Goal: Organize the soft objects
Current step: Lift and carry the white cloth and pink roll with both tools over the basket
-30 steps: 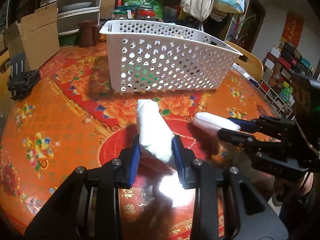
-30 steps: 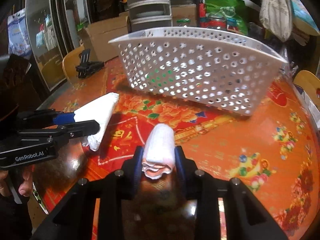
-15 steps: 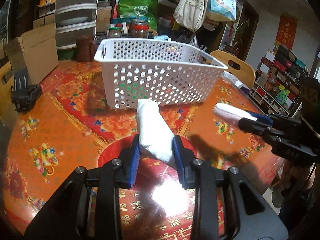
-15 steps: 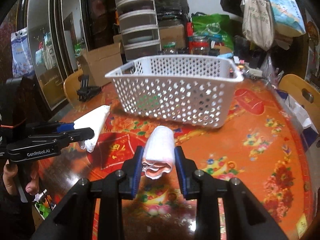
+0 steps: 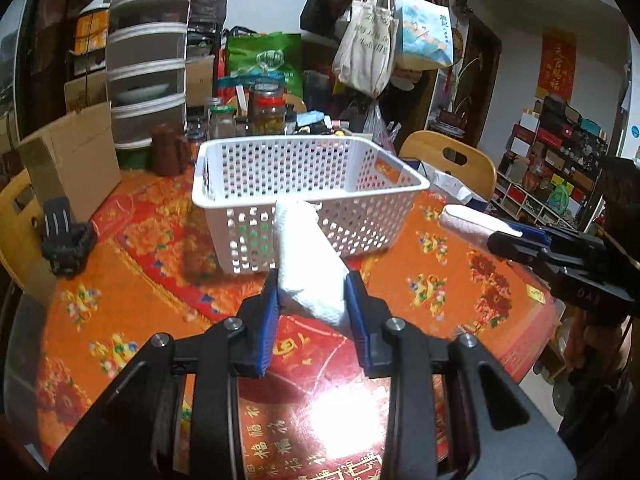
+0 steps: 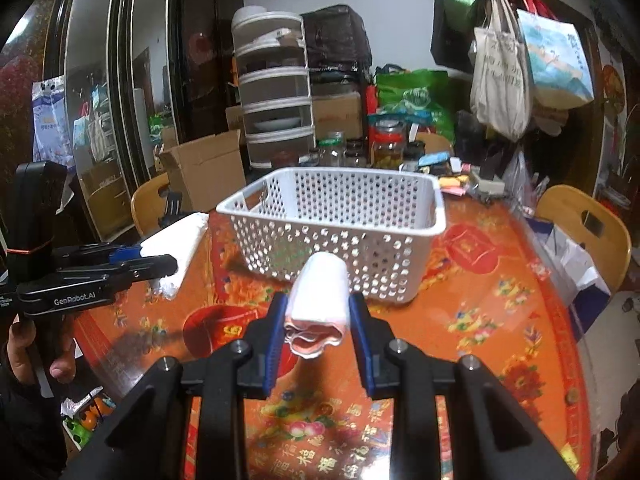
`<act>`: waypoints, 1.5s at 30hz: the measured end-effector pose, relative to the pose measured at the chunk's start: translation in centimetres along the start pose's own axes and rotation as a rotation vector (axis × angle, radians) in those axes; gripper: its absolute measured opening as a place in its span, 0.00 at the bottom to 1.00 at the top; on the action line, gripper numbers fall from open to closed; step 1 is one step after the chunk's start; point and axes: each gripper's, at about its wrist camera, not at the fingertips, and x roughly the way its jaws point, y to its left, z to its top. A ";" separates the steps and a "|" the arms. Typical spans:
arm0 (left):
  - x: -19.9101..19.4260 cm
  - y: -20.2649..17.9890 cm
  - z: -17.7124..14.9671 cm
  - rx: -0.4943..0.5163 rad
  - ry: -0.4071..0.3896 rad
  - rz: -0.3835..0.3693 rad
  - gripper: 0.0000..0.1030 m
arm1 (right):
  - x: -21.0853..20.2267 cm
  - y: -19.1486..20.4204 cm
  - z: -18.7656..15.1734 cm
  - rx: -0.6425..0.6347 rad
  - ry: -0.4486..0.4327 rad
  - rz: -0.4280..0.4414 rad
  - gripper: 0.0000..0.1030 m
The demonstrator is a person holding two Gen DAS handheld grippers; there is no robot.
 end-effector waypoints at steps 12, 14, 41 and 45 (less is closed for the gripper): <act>-1.8 -0.6 5.8 0.014 -0.046 -0.028 0.29 | -0.3 -0.7 4.3 -0.021 -0.032 -0.025 0.29; -1.5 -0.8 6.9 0.013 -0.047 -0.027 0.29 | -0.1 -0.7 5.1 -0.025 -0.034 -0.031 0.29; 15.4 2.3 17.6 -0.042 0.179 0.078 0.29 | 14.3 -3.7 12.9 -0.041 0.185 -0.091 0.29; 18.5 3.6 16.9 -0.056 0.241 0.095 0.29 | 17.6 -4.6 12.4 -0.023 0.263 -0.082 0.29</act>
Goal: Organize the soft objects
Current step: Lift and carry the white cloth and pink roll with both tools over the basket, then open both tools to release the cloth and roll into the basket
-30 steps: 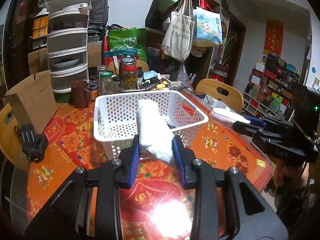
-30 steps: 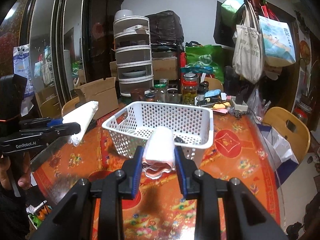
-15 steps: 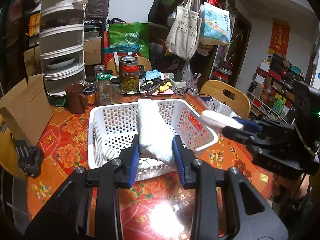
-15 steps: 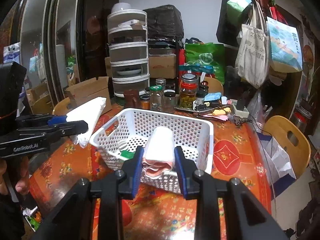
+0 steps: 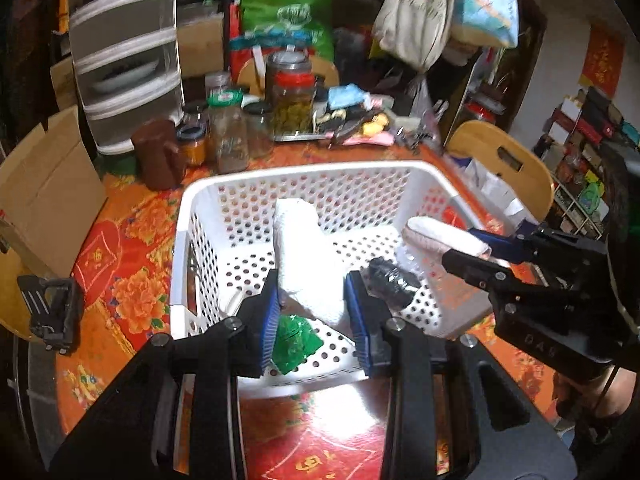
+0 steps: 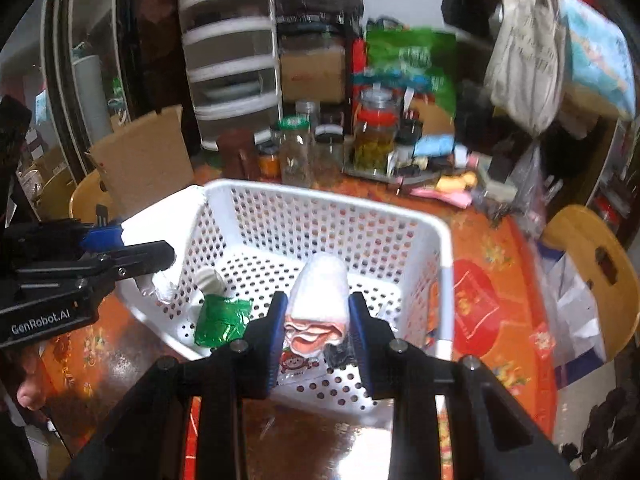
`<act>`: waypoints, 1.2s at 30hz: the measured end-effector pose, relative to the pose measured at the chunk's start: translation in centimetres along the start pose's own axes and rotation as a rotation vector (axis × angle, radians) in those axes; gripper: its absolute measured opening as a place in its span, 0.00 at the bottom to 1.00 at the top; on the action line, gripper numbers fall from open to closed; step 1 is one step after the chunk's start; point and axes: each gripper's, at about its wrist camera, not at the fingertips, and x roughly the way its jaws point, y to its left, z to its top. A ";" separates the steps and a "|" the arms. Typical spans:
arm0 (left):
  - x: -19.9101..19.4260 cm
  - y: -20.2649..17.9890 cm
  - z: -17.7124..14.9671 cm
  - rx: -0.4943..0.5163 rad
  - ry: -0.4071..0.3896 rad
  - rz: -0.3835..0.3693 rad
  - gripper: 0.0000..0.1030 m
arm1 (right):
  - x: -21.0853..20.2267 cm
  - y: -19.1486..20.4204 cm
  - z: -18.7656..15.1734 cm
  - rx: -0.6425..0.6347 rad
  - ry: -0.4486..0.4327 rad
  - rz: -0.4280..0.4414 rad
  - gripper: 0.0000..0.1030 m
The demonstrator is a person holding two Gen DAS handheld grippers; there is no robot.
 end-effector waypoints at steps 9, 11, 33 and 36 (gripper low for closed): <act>6.5 1.3 -0.7 -0.013 0.103 0.015 0.29 | 5.6 0.8 0.1 -0.031 0.159 0.011 0.29; 7.5 1.7 -0.9 -0.015 0.119 0.014 0.29 | 6.5 1.1 0.0 -0.032 0.182 0.021 0.29; 5.0 1.8 -1.5 -0.013 0.004 -0.060 0.90 | 2.8 -1.0 0.2 0.014 0.065 0.050 0.78; 3.4 1.0 -1.8 0.011 -0.019 -0.050 0.98 | 1.2 -1.6 -0.1 0.023 0.046 0.052 0.83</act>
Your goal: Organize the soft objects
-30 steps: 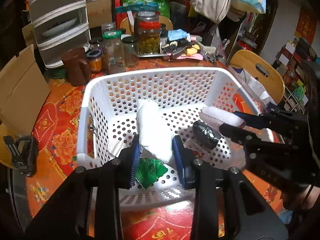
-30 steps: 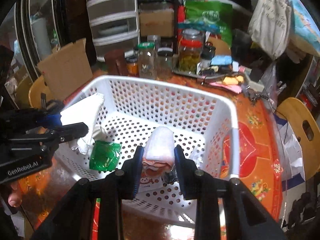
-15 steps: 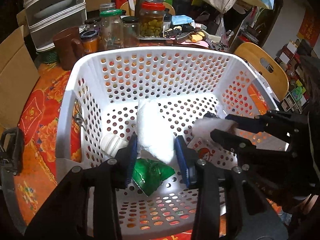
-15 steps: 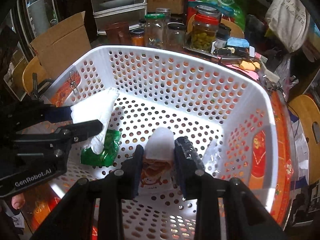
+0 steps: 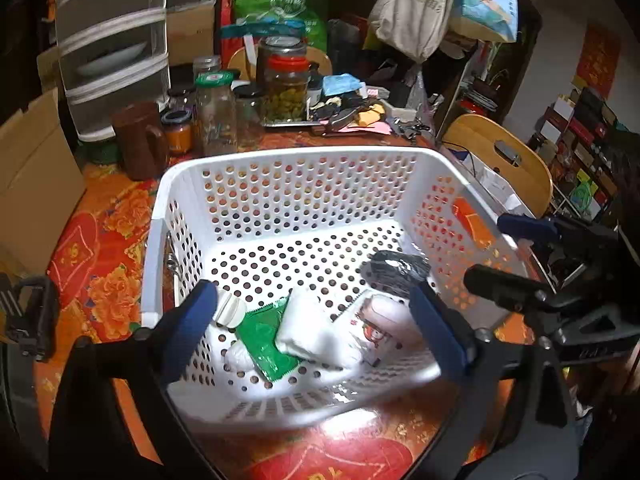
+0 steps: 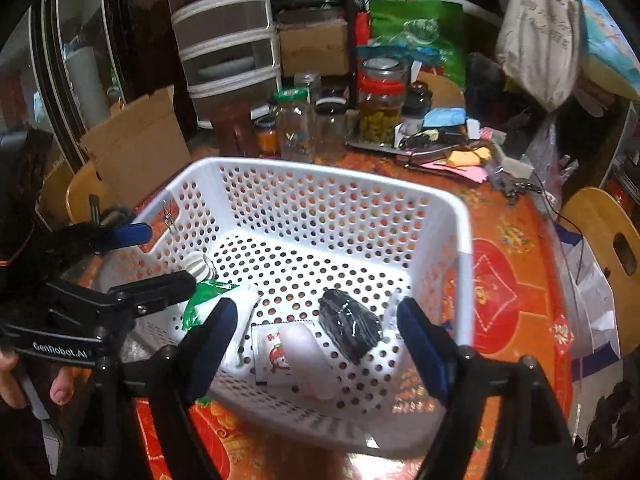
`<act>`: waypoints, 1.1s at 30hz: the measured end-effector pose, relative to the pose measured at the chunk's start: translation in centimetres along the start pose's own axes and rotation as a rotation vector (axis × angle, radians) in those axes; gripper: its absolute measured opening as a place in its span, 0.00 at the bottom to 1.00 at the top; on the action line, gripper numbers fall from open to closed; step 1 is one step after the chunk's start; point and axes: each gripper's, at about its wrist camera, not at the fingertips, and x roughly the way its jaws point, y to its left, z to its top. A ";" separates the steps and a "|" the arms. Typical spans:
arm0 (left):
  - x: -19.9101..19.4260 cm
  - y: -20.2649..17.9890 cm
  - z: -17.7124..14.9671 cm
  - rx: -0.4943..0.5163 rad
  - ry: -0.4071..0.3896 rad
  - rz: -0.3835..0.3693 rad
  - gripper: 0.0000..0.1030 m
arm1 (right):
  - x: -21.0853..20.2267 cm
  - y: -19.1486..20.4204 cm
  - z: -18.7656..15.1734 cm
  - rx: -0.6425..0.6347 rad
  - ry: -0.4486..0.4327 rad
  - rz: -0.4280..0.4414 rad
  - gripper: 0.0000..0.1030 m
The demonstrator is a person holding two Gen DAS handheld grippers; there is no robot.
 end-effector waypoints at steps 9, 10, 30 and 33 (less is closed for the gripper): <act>-6.7 -1.1 -3.1 0.012 -0.098 0.053 1.00 | -4.6 -0.2 -2.4 0.031 -0.089 -0.004 0.94; -7.4 -0.8 -3.4 0.004 -0.106 0.047 1.00 | -5.2 0.0 -2.8 0.035 -0.094 -0.030 0.94; -26.3 -2.7 -19.5 0.038 -0.283 0.126 1.00 | -19.7 9.1 -16.1 -0.040 -0.274 -0.125 0.94; -28.3 -4.4 -22.2 0.026 -0.307 0.120 1.00 | -21.3 10.7 -18.1 -0.049 -0.315 -0.145 0.94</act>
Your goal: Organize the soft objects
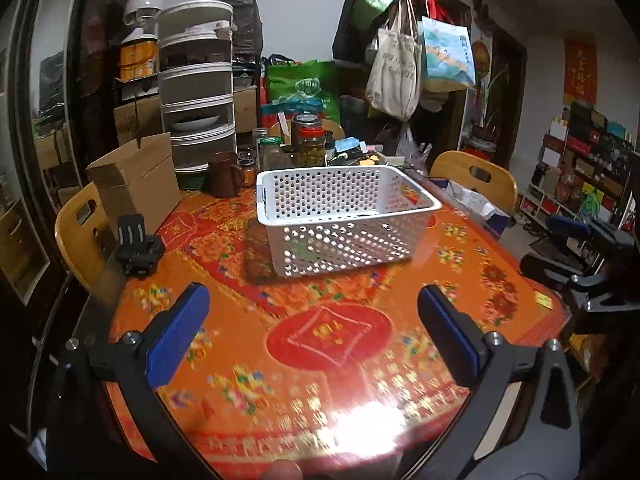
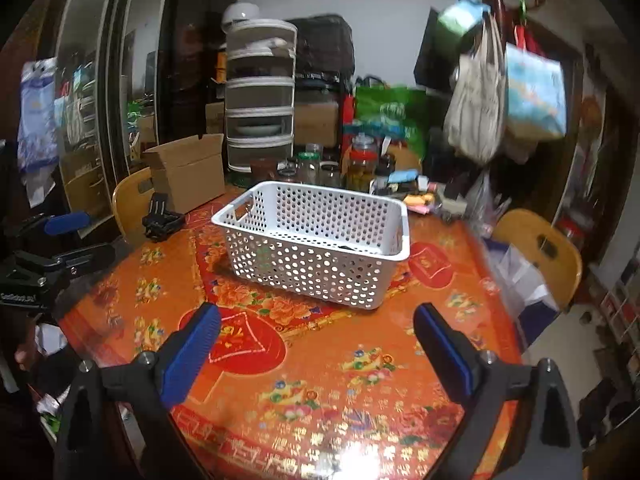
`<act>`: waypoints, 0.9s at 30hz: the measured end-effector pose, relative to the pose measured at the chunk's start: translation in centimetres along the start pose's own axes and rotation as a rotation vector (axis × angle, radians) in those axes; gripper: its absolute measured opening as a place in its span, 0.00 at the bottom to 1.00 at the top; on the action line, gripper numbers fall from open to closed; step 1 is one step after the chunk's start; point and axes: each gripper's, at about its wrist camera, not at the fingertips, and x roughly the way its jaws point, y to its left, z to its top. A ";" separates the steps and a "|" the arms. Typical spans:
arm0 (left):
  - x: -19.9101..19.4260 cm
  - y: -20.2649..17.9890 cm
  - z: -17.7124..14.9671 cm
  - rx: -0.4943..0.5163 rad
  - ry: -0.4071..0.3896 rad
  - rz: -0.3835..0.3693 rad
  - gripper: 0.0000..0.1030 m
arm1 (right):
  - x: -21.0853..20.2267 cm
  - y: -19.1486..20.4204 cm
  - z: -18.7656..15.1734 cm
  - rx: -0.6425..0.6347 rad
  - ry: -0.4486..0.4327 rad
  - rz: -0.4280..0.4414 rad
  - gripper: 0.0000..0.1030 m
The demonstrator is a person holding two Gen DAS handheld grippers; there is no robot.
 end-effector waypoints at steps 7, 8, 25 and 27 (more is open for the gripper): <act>-5.3 -2.8 -3.0 -0.015 -0.031 -0.007 1.00 | -5.4 0.7 -3.5 0.080 -0.060 -0.033 0.99; -5.6 -3.2 -3.0 -0.017 -0.035 -0.013 1.00 | -5.6 0.7 -3.6 0.087 -0.057 -0.046 0.99; -2.8 -5.6 -1.7 0.004 0.005 0.002 1.00 | -3.6 -1.5 -4.0 0.144 0.007 -0.055 0.99; -2.6 -5.7 -1.7 0.004 0.007 0.004 1.00 | -3.5 -1.5 -4.1 0.144 0.011 -0.056 0.99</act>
